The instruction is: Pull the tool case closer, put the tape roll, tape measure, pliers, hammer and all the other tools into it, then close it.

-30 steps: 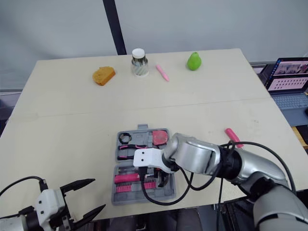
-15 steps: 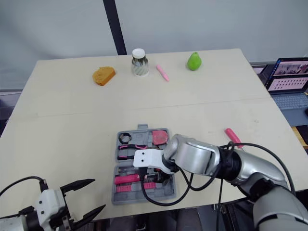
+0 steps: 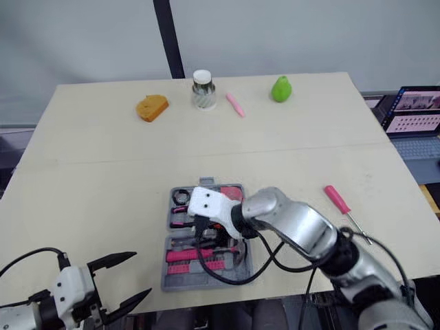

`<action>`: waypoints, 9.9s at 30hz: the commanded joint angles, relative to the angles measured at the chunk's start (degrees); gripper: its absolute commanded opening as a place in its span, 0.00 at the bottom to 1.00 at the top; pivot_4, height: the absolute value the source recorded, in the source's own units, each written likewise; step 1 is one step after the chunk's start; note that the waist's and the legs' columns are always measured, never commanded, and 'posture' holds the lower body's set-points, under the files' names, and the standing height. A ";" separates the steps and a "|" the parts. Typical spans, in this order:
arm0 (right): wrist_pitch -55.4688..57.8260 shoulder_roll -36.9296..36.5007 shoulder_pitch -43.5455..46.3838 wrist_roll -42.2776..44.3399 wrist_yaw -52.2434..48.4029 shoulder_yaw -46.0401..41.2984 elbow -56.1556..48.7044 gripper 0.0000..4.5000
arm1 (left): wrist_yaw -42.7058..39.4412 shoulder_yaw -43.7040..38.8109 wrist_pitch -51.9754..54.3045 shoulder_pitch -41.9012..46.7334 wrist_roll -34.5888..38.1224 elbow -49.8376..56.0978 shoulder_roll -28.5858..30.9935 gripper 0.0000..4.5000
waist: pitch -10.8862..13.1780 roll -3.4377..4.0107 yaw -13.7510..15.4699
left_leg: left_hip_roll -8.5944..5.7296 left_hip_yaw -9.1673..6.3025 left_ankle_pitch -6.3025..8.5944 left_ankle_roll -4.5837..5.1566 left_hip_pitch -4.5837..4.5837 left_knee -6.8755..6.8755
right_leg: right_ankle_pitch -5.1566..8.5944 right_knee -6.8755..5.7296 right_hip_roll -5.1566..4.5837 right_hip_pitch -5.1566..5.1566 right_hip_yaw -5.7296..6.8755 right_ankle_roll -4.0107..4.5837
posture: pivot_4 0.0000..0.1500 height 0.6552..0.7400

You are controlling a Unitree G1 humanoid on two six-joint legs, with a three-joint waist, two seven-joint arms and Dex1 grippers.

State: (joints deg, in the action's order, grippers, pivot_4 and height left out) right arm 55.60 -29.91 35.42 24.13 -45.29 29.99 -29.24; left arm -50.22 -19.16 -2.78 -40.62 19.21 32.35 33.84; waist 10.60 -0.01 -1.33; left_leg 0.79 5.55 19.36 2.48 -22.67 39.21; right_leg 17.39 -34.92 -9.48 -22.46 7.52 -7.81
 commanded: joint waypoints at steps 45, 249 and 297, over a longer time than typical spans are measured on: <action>-27.18 1.20 -12.84 -20.25 -10.51 7.96 16.41 0.02 | -1.86 2.60 0.21 6.38 -0.07 -2.13 1.40 1.00 | -0.12 -0.20 -0.19 | 0.10 0.18 -0.04 -0.03 0.32 -0.03 | 0.03 -0.14 0.03 0.09 -0.04 0.05 | 1.00 1.00; -50.84 -18.79 -23.53 -10.16 -12.05 -46.90 70.72 0.98 | 0.66 28.23 9.37 44.09 -1.92 -8.66 -4.73 1.00 | 0.32 0.94 2.63 | -1.09 -1.75 -1.02 0.22 1.41 -1.21 | -0.08 1.28 -1.15 2.79 2.68 -0.45 | 1.00 1.00; 0.99 -28.10 -7.65 -1.84 -20.92 -14.37 -7.03 0.09 | -5.50 3.52 -2.53 6.69 1.14 -6.23 4.35 1.00 | 0.59 0.95 2.81 | -0.95 -1.77 -0.64 0.16 0.37 -1.00 | -0.04 1.40 -0.98 1.69 2.19 -0.34 | 1.00 1.00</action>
State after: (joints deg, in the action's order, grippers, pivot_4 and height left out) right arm 54.02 -58.77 26.10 21.09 -67.13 14.53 -32.87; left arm -54.80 -13.99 -3.99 -32.67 18.82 24.22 37.73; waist 11.19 0.94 1.48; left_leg -0.16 3.78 18.74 2.65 -22.31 38.21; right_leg 17.35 -33.51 -10.47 -20.80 9.71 -8.14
